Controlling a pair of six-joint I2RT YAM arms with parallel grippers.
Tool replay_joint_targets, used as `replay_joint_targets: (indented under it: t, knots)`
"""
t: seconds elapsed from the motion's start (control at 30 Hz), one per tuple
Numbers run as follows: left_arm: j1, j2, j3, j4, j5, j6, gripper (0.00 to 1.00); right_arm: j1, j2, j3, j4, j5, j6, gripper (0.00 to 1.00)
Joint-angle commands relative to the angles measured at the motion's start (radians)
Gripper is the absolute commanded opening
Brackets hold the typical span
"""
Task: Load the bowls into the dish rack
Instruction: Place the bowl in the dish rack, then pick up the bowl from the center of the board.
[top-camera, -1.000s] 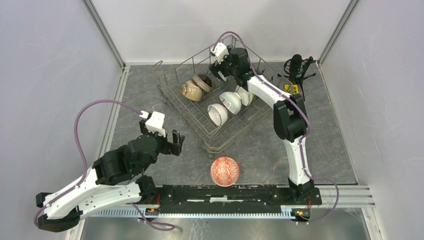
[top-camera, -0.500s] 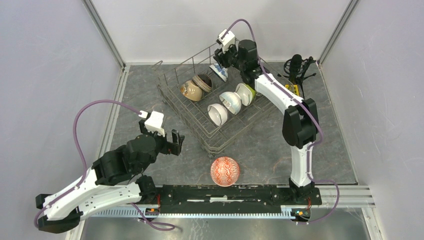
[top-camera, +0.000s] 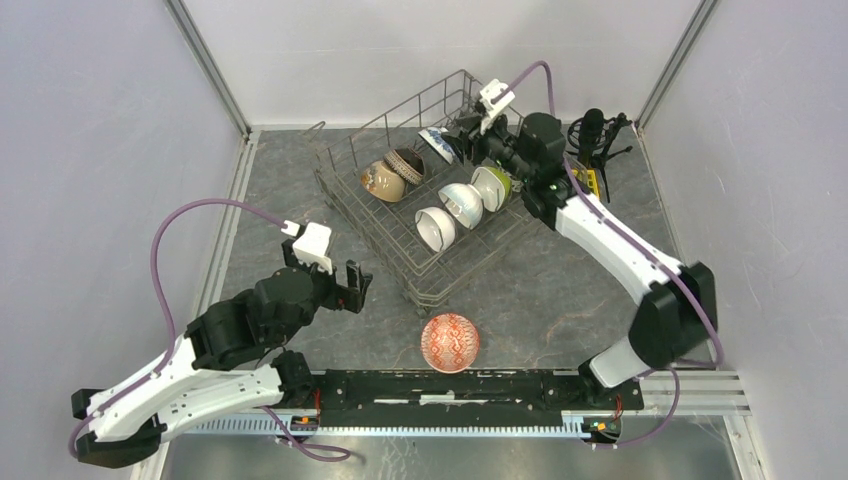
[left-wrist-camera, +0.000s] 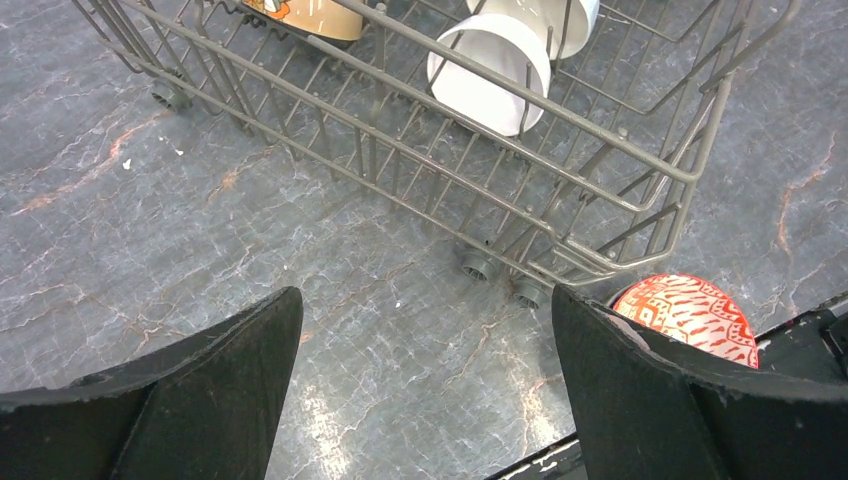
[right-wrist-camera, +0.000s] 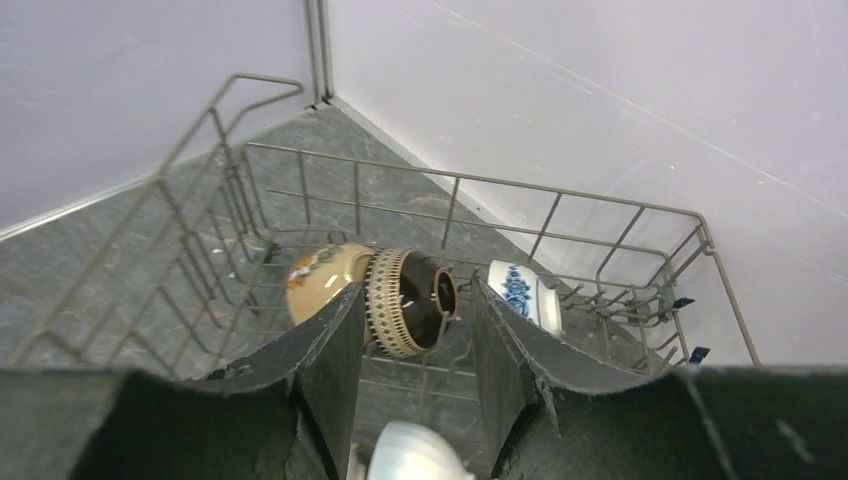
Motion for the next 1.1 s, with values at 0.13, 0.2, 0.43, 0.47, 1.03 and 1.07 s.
replay_joint_targets:
  t: [0.13,0.2,0.43,0.47,1.03,1.07]
  knots:
    - [0.007,0.034,-0.001,0.025,0.079,0.013,1.00,0.099,-0.289,-0.227,0.001,0.132,0.049,0.50]
    - [0.007,0.033,-0.001,0.025,0.098,-0.001,1.00,0.115,-0.346,-0.282,-0.022,0.146,0.079,0.50]
    - [0.007,0.033,-0.039,0.052,0.216,-0.093,1.00,0.159,-0.559,-0.434,-0.182,0.200,0.146,0.50]
    - [0.007,0.037,-0.044,0.051,0.233,-0.107,1.00,0.165,-0.590,-0.448,-0.208,0.200,0.153,0.50]
    - [0.006,0.134,-0.233,0.217,0.483,-0.333,1.00,0.224,-0.935,-0.752,-0.529,0.147,0.295,0.47]
    - [0.006,0.143,-0.243,0.230,0.492,-0.341,0.99,0.230,-0.944,-0.775,-0.525,0.141,0.308,0.47]
